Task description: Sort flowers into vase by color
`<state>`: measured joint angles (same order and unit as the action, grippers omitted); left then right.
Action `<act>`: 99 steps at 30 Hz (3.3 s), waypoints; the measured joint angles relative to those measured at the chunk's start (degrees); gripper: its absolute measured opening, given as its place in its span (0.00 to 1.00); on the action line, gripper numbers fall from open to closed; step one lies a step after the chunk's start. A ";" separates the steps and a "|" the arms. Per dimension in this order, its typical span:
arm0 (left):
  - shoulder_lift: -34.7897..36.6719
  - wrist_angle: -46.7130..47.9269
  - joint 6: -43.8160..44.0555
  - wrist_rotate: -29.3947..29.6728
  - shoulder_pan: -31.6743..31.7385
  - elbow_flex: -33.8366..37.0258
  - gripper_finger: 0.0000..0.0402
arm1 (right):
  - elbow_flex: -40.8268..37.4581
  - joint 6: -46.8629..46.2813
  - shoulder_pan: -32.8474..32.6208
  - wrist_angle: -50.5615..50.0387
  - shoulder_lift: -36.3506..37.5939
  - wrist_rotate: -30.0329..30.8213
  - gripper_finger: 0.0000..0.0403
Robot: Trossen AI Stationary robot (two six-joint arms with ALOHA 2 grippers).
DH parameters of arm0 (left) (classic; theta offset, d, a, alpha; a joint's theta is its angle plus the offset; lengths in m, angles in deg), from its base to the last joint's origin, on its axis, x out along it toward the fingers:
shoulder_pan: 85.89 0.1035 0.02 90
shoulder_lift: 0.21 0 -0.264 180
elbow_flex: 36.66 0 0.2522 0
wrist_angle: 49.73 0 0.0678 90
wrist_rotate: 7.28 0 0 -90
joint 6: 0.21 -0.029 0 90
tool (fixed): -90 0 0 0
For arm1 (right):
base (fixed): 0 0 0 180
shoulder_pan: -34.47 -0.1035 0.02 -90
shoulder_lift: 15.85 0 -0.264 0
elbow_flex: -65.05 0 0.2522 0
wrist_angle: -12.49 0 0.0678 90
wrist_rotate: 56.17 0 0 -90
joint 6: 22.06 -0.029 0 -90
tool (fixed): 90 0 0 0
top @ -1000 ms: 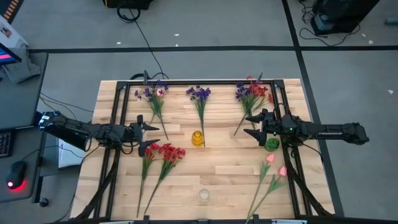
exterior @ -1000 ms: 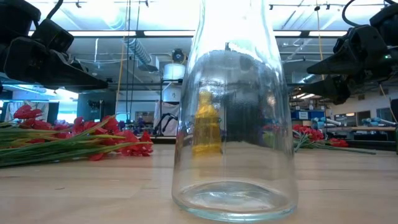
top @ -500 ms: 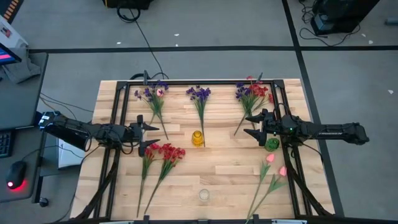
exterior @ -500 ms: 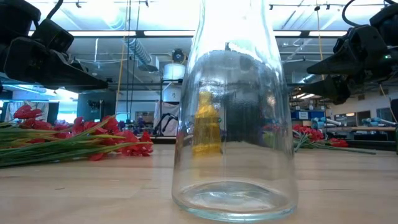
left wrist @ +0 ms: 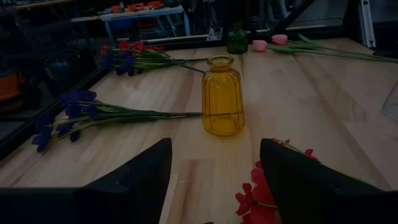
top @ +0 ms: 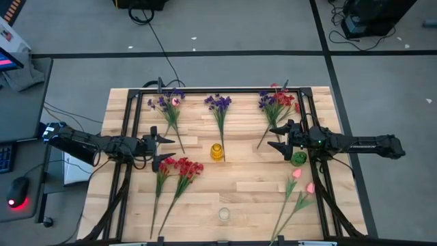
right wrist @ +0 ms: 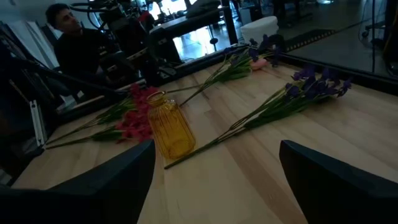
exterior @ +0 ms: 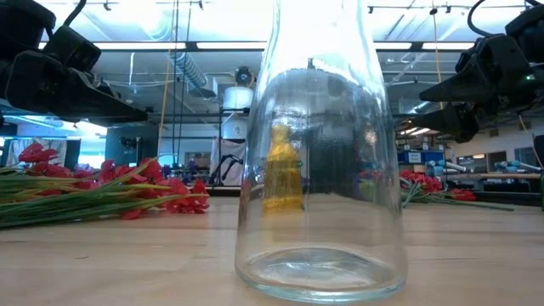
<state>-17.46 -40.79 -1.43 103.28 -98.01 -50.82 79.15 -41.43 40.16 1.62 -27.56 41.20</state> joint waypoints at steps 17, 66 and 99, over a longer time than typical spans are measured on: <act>0.01 0.00 0.01 0.00 0.00 0.01 0.62 | 0.00 0.00 -0.01 0.00 -0.01 0.01 0.87; 0.02 -3.20 0.02 0.55 0.00 0.00 0.62 | 0.00 0.00 0.01 0.00 -0.01 0.01 0.87; 0.00 -10.71 0.02 0.35 0.00 0.00 0.62 | 0.00 0.00 0.00 0.00 0.00 0.00 0.87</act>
<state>-17.46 -51.50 -1.40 103.63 -98.01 -50.82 79.15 -41.43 40.16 1.62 -27.55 41.19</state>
